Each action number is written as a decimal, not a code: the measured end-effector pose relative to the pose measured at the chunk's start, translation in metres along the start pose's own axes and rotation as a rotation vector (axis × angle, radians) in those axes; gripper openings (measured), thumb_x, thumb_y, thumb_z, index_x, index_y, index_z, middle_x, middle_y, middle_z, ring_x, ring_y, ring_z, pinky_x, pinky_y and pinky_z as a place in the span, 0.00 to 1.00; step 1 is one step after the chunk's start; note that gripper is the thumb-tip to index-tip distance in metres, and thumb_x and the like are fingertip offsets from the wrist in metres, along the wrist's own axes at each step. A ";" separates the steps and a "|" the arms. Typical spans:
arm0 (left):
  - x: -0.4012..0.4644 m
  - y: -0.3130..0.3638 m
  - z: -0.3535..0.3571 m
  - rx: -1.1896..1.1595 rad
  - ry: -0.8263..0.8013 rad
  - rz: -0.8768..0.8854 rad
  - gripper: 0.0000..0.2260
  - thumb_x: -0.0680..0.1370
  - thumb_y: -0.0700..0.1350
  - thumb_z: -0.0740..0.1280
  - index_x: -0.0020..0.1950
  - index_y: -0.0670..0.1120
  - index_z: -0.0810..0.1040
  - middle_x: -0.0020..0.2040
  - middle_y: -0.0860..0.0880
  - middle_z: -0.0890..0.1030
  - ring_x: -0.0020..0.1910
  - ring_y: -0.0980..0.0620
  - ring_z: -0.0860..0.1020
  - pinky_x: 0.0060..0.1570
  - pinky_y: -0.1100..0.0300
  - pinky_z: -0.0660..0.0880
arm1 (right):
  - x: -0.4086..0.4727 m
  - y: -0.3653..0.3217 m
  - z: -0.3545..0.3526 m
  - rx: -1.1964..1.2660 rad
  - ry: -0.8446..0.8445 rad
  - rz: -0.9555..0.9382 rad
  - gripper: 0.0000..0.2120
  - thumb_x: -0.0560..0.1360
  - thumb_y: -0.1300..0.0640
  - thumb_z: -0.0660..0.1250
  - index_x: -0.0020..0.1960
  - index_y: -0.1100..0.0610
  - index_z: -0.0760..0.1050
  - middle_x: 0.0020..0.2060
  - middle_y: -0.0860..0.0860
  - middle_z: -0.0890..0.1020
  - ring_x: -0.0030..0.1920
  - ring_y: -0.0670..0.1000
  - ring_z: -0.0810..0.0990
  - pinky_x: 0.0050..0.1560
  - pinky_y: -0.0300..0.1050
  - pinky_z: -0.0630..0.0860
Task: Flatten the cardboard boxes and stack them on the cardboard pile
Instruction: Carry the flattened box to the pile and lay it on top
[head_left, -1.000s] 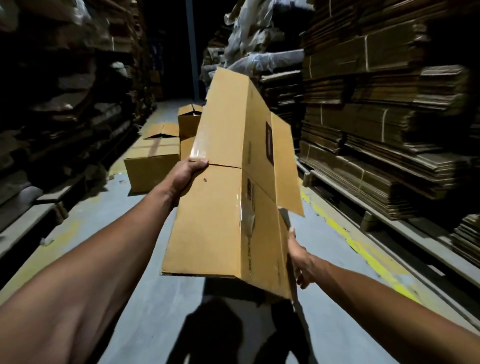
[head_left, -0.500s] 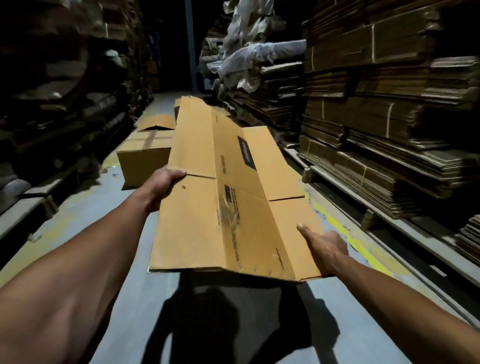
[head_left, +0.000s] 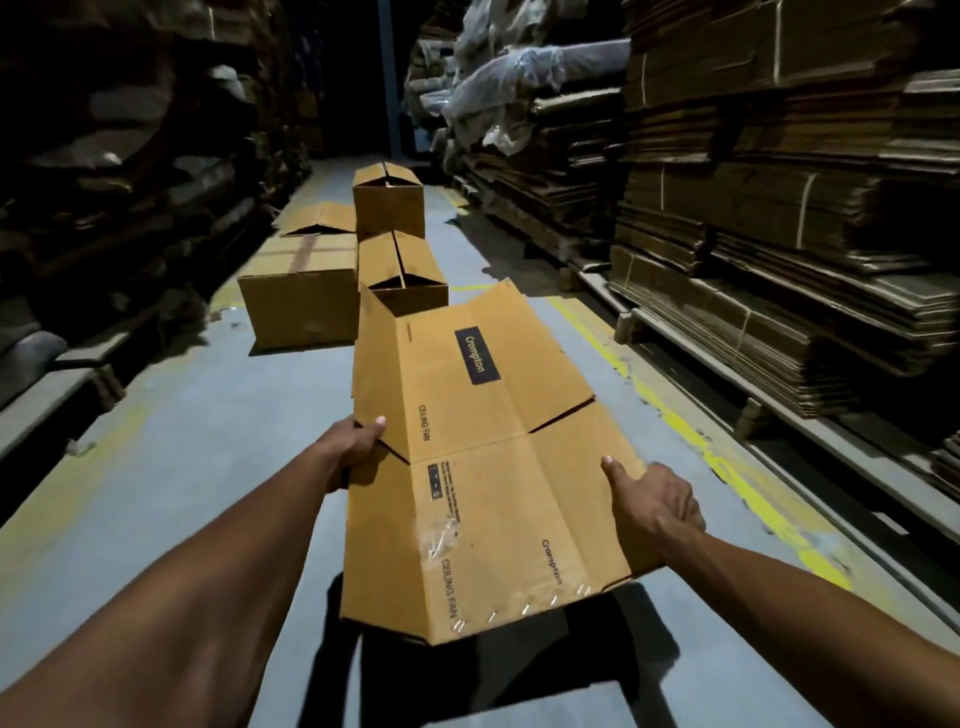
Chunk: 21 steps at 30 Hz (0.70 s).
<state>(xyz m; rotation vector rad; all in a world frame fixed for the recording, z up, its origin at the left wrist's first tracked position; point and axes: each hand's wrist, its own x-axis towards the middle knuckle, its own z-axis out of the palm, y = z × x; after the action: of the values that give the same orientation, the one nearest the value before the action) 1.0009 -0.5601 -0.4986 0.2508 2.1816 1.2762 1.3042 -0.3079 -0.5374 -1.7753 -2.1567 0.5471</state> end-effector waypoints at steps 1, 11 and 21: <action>-0.002 -0.006 0.000 0.001 -0.031 -0.010 0.16 0.84 0.57 0.66 0.66 0.48 0.75 0.56 0.41 0.82 0.51 0.42 0.82 0.51 0.46 0.82 | -0.002 0.000 0.004 -0.012 -0.015 -0.003 0.29 0.77 0.27 0.60 0.49 0.55 0.73 0.45 0.56 0.78 0.46 0.59 0.77 0.46 0.50 0.76; -0.017 -0.068 -0.002 -0.227 -0.458 -0.102 0.23 0.79 0.39 0.71 0.70 0.57 0.70 0.64 0.36 0.81 0.60 0.33 0.83 0.57 0.32 0.80 | -0.003 -0.006 0.029 0.018 -0.025 0.041 0.25 0.82 0.34 0.60 0.51 0.58 0.76 0.49 0.59 0.81 0.51 0.62 0.80 0.48 0.52 0.75; -0.032 -0.108 0.015 -0.049 -0.154 -0.230 0.17 0.79 0.28 0.62 0.64 0.43 0.75 0.41 0.39 0.76 0.31 0.47 0.72 0.36 0.53 0.72 | -0.006 -0.019 0.040 0.187 -0.858 0.065 0.26 0.77 0.42 0.74 0.65 0.58 0.74 0.59 0.58 0.82 0.56 0.62 0.83 0.56 0.62 0.82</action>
<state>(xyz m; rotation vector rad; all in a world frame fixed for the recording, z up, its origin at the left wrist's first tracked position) 1.0498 -0.6195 -0.5824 0.0732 1.9821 1.1417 1.2705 -0.3207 -0.5634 -1.6770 -2.4075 1.7152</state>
